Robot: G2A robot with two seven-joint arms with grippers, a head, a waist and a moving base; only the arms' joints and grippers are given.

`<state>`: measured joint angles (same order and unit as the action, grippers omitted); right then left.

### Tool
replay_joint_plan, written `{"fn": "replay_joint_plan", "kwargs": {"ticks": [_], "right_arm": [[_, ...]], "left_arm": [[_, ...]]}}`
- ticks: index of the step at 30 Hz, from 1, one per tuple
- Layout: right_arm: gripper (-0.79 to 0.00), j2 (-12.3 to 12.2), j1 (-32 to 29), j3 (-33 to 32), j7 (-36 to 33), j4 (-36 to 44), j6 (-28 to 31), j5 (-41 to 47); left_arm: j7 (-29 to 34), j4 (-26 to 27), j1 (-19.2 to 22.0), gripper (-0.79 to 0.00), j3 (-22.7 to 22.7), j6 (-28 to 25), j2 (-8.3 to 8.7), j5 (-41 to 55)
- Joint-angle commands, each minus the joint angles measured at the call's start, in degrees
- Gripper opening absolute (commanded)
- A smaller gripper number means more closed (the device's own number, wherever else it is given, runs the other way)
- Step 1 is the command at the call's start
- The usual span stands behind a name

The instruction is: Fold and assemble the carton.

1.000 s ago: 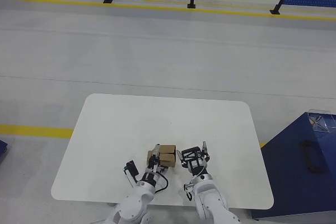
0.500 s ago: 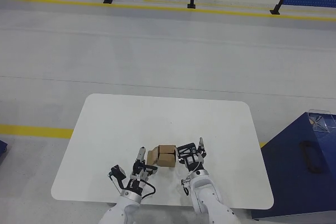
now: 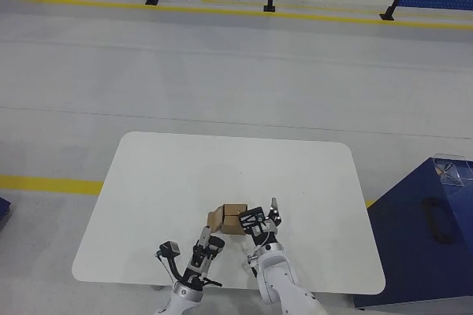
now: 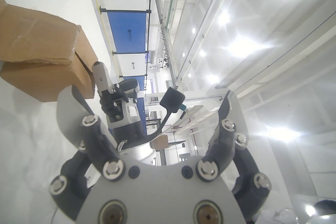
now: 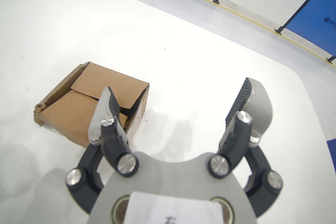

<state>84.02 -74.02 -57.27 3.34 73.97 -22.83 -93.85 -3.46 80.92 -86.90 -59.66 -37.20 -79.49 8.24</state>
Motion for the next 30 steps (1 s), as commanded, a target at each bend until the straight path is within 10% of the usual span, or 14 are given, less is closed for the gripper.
{"fn": "replay_joint_plan", "kwargs": {"ticks": [1, 30], "right_arm": [[0.000, 0.16, 0.15, 0.08, 0.15, -0.32, -0.16, 0.03], [0.000, 1.34, -0.02, -1.02, -3.52, -0.44, -0.29, -1.13]], "left_arm": [[-0.98, -1.85, 1.22, 0.000, 0.40, 0.31, -0.35, 0.04], [-6.96, -17.74, 10.73, 0.000, 4.05, 2.87, -5.05, 7.63]]}}
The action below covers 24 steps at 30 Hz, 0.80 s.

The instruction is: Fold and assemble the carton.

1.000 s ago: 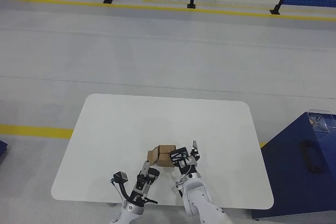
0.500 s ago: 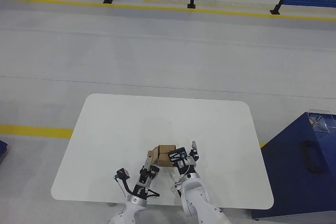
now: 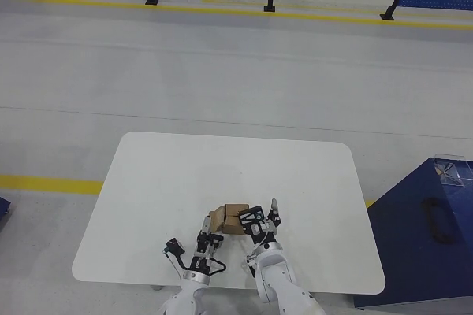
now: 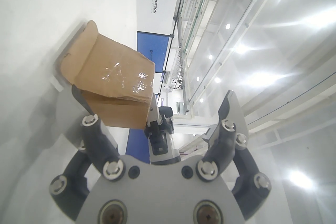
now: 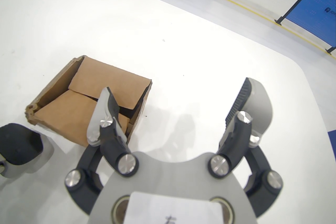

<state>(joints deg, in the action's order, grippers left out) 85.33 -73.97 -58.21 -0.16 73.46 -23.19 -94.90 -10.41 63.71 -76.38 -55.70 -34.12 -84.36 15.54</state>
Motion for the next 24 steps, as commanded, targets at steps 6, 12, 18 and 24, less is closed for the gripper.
{"fn": "replay_joint_plan", "kwargs": {"ticks": [6, 12, 18, 24], "right_arm": [[0.000, 0.08, -0.56, -0.48, -0.18, 0.56, 0.53, -0.76], [0.000, 0.14, -0.92, -0.76, -0.49, 0.77, 0.90, -1.71], [0.000, 0.18, -1.46, -1.13, -0.65, 1.29, 1.02, -2.55], [0.000, 0.22, -1.97, -1.52, -0.91, 1.86, 1.10, -3.34]], "left_arm": [[-0.84, -3.62, 1.83, 0.000, 0.45, -1.22, -1.19, 1.86], [-1.35, -6.08, 3.27, 0.000, 0.39, -4.68, -2.30, 4.91], [0.37, -7.44, 4.19, 0.000, -0.70, -10.35, -3.04, 8.94], [3.52, -8.92, 5.20, 0.000, -1.96, -18.22, -3.62, 12.55]]}}
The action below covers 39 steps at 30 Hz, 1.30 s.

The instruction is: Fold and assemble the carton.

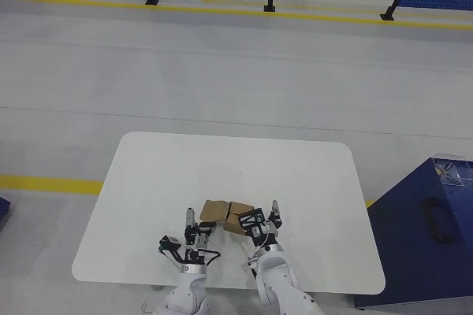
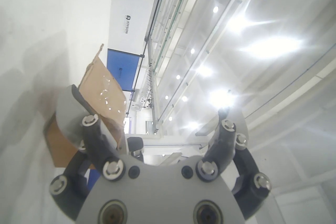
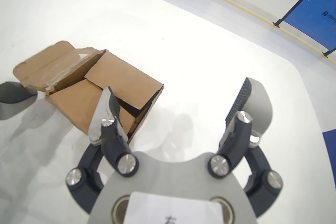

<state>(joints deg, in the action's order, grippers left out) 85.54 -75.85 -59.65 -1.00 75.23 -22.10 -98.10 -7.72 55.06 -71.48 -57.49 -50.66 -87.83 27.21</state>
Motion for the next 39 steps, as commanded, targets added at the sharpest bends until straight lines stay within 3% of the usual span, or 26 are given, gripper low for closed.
{"fn": "replay_joint_plan", "kwargs": {"ticks": [1, 11, 17, 21, 29, 39], "right_arm": [[0.000, 0.02, -0.17, -0.13, -0.10, 0.17, 0.04, -0.21], [0.000, 0.13, -0.75, -0.74, -0.92, 0.70, 0.41, -0.95], [0.000, -0.01, -1.35, -1.83, -1.33, 1.91, 0.44, -1.83], [0.000, -0.63, -3.54, -5.64, -3.13, 6.78, -1.19, -2.23], [0.000, -2.49, -10.83, -15.61, -8.20, 21.18, 5.46, 0.31], [0.000, -2.26, -9.53, -17.82, -9.06, 19.43, 7.86, 9.87]], "left_arm": [[1.54, -0.63, 0.56, 0.000, -0.28, -2.67, -0.23, 1.17], [10.34, -1.39, 2.44, 0.000, 0.60, -7.25, -1.16, 3.96], [11.84, -2.82, 3.68, 0.000, 0.90, -6.06, -1.68, 2.82], [11.59, -3.94, 4.22, 0.000, 0.83, -4.56, -1.96, 1.31], [11.46, -3.73, 3.83, 0.000, 0.85, -3.43, -2.48, -0.58], [11.88, -0.68, 2.65, 0.000, 0.82, 2.11, -2.39, -7.54]]}}
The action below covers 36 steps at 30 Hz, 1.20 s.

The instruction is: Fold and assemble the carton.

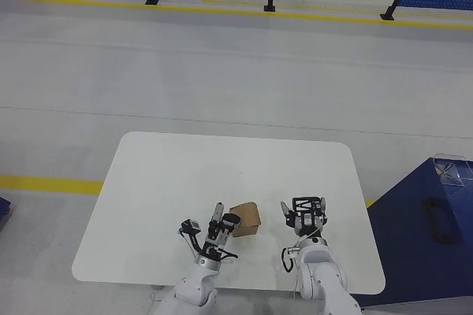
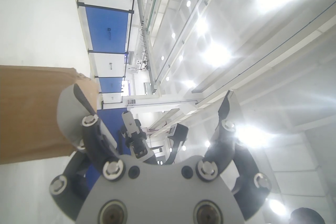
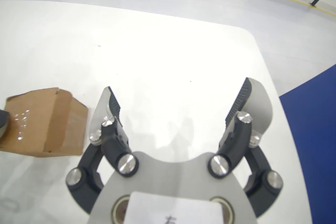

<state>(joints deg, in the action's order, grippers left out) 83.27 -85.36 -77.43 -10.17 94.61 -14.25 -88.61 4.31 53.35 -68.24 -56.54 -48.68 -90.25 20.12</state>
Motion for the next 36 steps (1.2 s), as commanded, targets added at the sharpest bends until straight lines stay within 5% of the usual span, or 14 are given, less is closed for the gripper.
{"fn": "replay_joint_plan", "kwargs": {"ticks": [1, 5, 13, 18, 24, 27, 33, 36], "right_arm": [[0.000, 0.01, -0.02, -0.04, 0.11, 0.05, 0.01, 0.39], [0.000, 0.01, -0.02, -0.04, 0.11, 0.05, 0.01, 0.39], [0.000, -0.11, -0.25, 0.14, 0.12, -0.36, 0.81, -1.07], [0.000, 0.08, 0.21, -0.33, 0.19, -0.53, -2.12, -0.16], [0.000, 0.14, 0.94, -1.31, -5.08, 0.19, -0.17, 4.54], [0.000, 0.14, 0.94, -1.31, -5.08, 0.19, -0.17, 4.54], [0.000, 0.14, 0.94, -1.31, -5.08, 0.19, -0.17, 4.54], [0.000, -0.02, -0.54, -0.56, -0.48, 2.21, 7.13, 8.00]], "left_arm": [[-0.09, 1.82, -1.05, 0.000, -0.45, 0.20, 0.13, -0.62], [1.39, 6.14, -3.89, 0.000, -2.15, -1.69, 0.80, -1.01], [1.39, 6.14, -3.89, 0.000, -2.15, -1.69, 0.80, -1.01], [-0.85, 14.51, -5.41, 0.000, -6.23, 6.64, 2.04, -7.57], [1.78, 32.36, -9.78, 0.000, -10.91, 36.05, 4.44, -25.39], [3.74, 38.80, -11.98, 0.000, -11.78, 46.42, 4.99, -28.60], [3.66, 39.30, -12.24, 0.000, -11.90, 47.47, 5.01, -28.64], [4.28, 38.75, -12.26, 0.000, -11.88, 48.03, 5.05, -28.51]]}}
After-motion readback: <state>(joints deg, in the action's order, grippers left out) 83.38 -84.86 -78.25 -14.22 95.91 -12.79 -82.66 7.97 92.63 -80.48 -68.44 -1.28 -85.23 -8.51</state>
